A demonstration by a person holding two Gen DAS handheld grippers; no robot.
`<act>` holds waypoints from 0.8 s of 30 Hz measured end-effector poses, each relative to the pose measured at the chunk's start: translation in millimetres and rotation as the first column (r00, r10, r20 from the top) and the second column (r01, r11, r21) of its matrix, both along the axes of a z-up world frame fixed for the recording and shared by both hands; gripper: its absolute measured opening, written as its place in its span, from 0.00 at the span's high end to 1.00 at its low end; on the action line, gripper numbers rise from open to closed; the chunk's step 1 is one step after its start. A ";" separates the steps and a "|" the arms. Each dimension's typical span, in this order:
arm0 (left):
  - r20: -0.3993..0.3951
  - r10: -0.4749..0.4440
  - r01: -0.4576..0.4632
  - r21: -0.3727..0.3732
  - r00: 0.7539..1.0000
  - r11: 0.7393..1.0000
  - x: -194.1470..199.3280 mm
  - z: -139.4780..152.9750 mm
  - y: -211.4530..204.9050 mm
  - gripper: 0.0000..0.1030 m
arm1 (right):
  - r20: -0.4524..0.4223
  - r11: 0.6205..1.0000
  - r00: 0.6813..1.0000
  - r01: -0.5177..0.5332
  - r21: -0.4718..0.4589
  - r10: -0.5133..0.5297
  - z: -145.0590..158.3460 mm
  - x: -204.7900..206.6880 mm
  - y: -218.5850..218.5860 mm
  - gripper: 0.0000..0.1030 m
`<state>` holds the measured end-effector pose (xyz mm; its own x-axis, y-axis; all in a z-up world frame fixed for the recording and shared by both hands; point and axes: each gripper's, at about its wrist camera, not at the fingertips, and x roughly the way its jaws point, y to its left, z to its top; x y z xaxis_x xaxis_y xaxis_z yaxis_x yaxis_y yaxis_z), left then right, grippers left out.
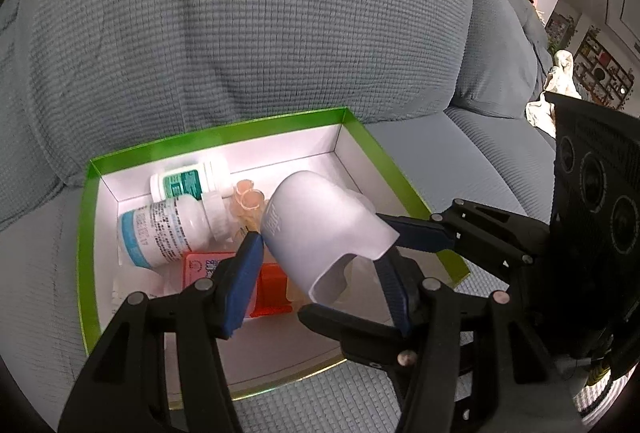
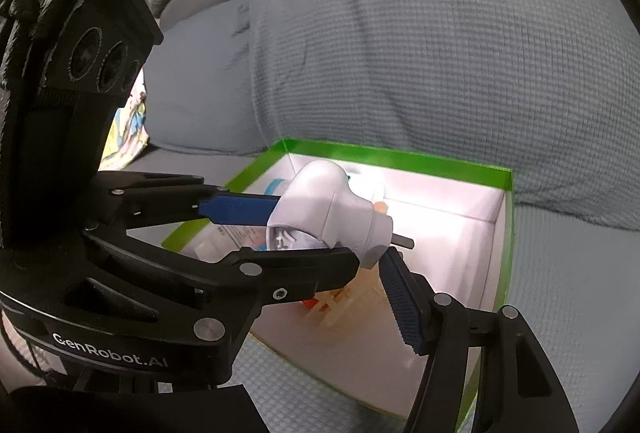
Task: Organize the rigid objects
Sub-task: 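Carry the white heater with the right gripper over the green box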
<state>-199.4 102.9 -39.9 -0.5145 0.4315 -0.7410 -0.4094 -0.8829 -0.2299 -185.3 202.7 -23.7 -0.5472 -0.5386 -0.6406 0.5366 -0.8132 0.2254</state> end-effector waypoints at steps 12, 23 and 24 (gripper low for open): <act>0.038 0.008 -0.009 0.021 0.999 1.000 -3.8 -12.0 -13.1 0.46 | 0.044 1.000 0.999 -0.003 0.022 0.002 -11.3 -6.7 -6.0 0.36; 0.048 0.014 -0.015 0.026 0.999 1.000 -4.7 -10.3 -15.6 0.46 | 0.064 1.000 0.998 0.007 0.030 -0.008 -14.7 -10.3 -8.2 0.36; 0.051 0.015 -0.017 0.027 0.999 0.999 -5.0 -9.7 -16.4 0.46 | 0.065 0.999 0.998 0.006 0.032 -0.008 -15.0 -11.2 -9.0 0.36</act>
